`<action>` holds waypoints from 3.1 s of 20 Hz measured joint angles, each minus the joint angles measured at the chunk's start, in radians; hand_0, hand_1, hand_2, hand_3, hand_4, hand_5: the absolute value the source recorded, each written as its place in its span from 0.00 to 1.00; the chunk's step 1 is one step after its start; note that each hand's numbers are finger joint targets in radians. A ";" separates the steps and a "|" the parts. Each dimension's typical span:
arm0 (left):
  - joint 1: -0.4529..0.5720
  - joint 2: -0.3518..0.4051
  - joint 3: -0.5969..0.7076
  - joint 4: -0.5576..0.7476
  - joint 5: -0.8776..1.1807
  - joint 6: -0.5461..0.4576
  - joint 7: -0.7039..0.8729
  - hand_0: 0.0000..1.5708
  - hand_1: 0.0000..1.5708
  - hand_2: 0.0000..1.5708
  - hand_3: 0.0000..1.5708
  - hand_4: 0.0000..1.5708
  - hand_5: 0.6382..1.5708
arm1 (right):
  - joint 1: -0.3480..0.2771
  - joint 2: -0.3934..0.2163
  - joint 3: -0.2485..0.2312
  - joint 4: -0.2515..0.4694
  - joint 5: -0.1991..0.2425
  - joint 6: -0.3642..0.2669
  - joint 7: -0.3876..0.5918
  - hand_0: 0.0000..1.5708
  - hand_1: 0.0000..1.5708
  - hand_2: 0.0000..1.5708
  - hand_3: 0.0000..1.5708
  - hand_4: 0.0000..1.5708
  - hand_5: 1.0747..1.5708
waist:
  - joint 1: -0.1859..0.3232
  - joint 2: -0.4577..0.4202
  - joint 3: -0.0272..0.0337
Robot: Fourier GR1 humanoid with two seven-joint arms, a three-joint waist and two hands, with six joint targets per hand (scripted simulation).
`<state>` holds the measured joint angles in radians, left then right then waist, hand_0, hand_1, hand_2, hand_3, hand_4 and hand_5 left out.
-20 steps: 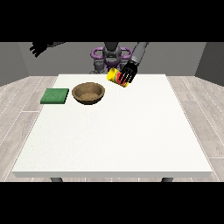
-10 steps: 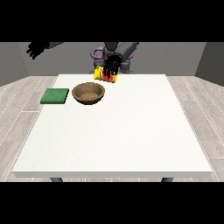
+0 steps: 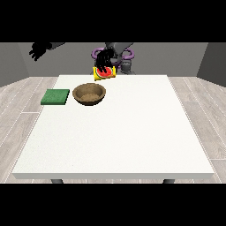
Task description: Pick the cup and pour the ball into the bowl, then pick the bowl and place it on the pad
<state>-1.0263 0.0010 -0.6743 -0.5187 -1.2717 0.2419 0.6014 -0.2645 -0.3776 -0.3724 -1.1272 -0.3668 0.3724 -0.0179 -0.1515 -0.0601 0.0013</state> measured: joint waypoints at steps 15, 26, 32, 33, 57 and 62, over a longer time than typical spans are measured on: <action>0.089 0.072 0.090 -0.289 0.113 -0.055 -0.064 0.60 0.60 0.87 0.69 0.83 0.98 | -0.005 -0.013 -0.023 0.035 0.012 -0.058 0.006 0.00 0.00 0.00 0.07 0.47 0.96 | 0.101 -0.027 -0.0037; 0.137 0.117 0.643 -0.574 0.804 -0.020 -0.312 0.00 0.00 0.00 0.00 0.67 1.00 | 0.013 0.024 -0.046 0.047 0.035 -0.159 -0.019 0.00 0.00 0.00 0.00 0.50 0.98 | 0.271 0.017 -0.0125; 0.147 0.214 0.865 -0.630 1.142 -0.260 -0.412 0.00 0.00 0.00 0.00 0.67 0.99 | 0.029 0.095 -0.047 0.064 0.047 -0.215 -0.079 0.00 0.00 0.00 0.00 0.47 0.99 | 0.346 0.083 -0.0058; 0.147 0.236 0.890 -0.631 1.184 -0.303 -0.418 0.00 0.00 0.00 0.00 0.67 0.99 | 0.022 0.105 -0.047 0.070 0.049 -0.228 -0.087 0.00 0.00 0.00 0.00 0.47 0.99 | 0.358 0.096 -0.0050; 0.248 0.539 1.108 -0.760 1.528 -0.597 -0.378 0.00 0.00 0.00 0.00 0.65 0.97 | -0.127 0.149 -0.026 0.441 0.091 -0.187 -0.469 0.00 0.00 0.00 0.00 0.29 0.95 | 0.350 0.266 -0.0267; 0.258 0.544 1.109 -0.776 1.537 -0.587 -0.374 0.00 0.00 0.00 0.00 0.65 0.96 | -0.158 0.147 -0.021 0.457 0.106 -0.231 -0.462 0.00 0.00 0.00 0.00 0.29 0.96 | 0.340 0.272 -0.0260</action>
<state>-0.7687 0.5450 0.4348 -1.2943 0.2652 -0.3453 0.2279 -0.4221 -0.2302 -0.3933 -0.6703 -0.2606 0.1417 -0.4794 0.1889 0.2115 -0.0247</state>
